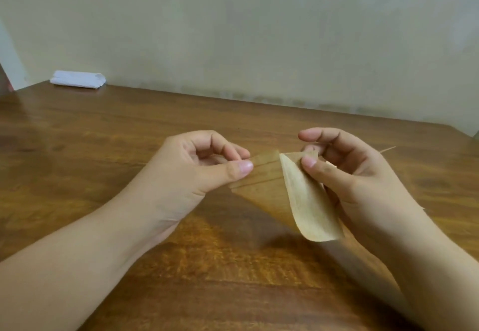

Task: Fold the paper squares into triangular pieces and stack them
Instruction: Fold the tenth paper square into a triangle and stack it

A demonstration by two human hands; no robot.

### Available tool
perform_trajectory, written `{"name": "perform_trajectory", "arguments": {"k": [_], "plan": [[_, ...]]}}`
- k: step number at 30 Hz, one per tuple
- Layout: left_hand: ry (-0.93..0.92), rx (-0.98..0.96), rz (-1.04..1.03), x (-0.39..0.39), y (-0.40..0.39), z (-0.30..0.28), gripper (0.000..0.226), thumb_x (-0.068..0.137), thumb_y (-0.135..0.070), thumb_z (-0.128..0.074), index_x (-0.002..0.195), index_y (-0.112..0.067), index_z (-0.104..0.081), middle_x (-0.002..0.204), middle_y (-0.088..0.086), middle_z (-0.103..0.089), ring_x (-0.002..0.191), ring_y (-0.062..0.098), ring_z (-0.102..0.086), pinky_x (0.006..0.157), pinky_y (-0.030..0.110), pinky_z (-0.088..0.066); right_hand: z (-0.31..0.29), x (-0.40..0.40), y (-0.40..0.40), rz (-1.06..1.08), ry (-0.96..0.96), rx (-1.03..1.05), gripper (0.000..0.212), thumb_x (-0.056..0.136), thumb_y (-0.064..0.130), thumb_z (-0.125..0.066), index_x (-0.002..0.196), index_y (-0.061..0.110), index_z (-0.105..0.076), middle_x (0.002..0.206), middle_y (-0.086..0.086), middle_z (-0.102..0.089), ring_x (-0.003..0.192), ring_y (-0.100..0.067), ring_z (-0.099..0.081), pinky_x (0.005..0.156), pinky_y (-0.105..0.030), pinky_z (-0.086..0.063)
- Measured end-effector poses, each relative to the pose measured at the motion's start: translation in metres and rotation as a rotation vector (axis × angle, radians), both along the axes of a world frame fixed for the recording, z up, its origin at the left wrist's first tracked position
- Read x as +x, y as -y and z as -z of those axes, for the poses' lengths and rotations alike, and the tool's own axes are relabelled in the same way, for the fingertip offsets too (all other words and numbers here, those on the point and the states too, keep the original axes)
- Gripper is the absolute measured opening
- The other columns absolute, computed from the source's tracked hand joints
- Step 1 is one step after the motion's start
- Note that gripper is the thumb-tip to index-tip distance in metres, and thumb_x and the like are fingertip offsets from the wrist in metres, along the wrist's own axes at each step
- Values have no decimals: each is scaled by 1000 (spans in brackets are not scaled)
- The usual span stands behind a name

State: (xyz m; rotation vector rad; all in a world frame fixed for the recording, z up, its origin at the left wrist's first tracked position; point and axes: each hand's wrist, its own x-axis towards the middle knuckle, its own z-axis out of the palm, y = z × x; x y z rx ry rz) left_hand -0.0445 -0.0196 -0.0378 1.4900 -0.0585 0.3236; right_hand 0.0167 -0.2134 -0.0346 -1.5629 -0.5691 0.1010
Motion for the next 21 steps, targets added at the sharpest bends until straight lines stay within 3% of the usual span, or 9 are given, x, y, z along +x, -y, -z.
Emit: {"name": "perform_trajectory", "arguments": {"k": [6,8,10,11,13,16,18,21], "plan": [[8,28,-48,-2,4,4,16,46,-20,-77,55,-17,-65,67,6,-69,63,10,-64,62,18,-54,-2,-12,-4,13,-13,38,24,73,22,-68,97,25,-67,72,9,-58,63,-3,-52,55,-13,-42],[50,45,-80,-4,6,4,17,45,-20,-78,57,-19,-65,65,4,-68,62,10,-64,61,19,-54,-3,-15,-4,27,-54,-13,30,70,36,-78,99,32,-68,73,2,-60,65,-11,-55,60,-20,-42],[92,51,-86,-5,7,3,24,46,-14,-83,59,-22,-66,65,2,-68,62,9,-64,59,17,-52,-4,-18,-3,27,-94,-104,46,57,53,-76,100,41,-67,81,-12,-67,75,-26,-63,70,-33,-43],[111,69,-95,-6,7,4,30,46,-9,-88,61,-23,-66,65,2,-68,61,8,-63,58,16,-51,-5,-19,-4,24,-110,-132,48,55,52,-79,100,41,-67,85,-15,-69,81,-29,-67,72,-34,-46],[138,96,-105,-8,9,4,29,50,-6,-84,65,-24,-67,65,1,-68,61,6,-63,57,16,-50,-7,-23,-6,-8,-145,-143,44,53,36,-89,94,28,-73,82,-8,-73,74,-18,-70,63,-23,-52],[125,83,-98,-10,14,3,29,50,-5,-83,68,-22,-67,65,0,-68,61,5,-63,57,16,-50,-9,-28,-10,-86,-226,-134,29,59,31,-74,81,11,-76,74,-4,-73,62,-11,-65,51,-18,-49],[59,-10,-83,-11,15,1,32,49,-7,-86,72,-17,-65,65,2,-69,61,7,-65,55,16,-50,-9,-28,-9,-77,-234,-139,23,63,29,-71,77,12,-76,71,-4,-72,60,-11,-64,48,-18,-48],[-114,-140,-19,-11,12,-1,28,57,-16,-71,84,-9,-67,75,7,-73,67,14,-70,55,19,-54,-11,-26,-6,-4,-224,-127,20,61,29,-71,73,14,-76,68,-4,-72,55,-11,-65,44,-20,-48]]}}
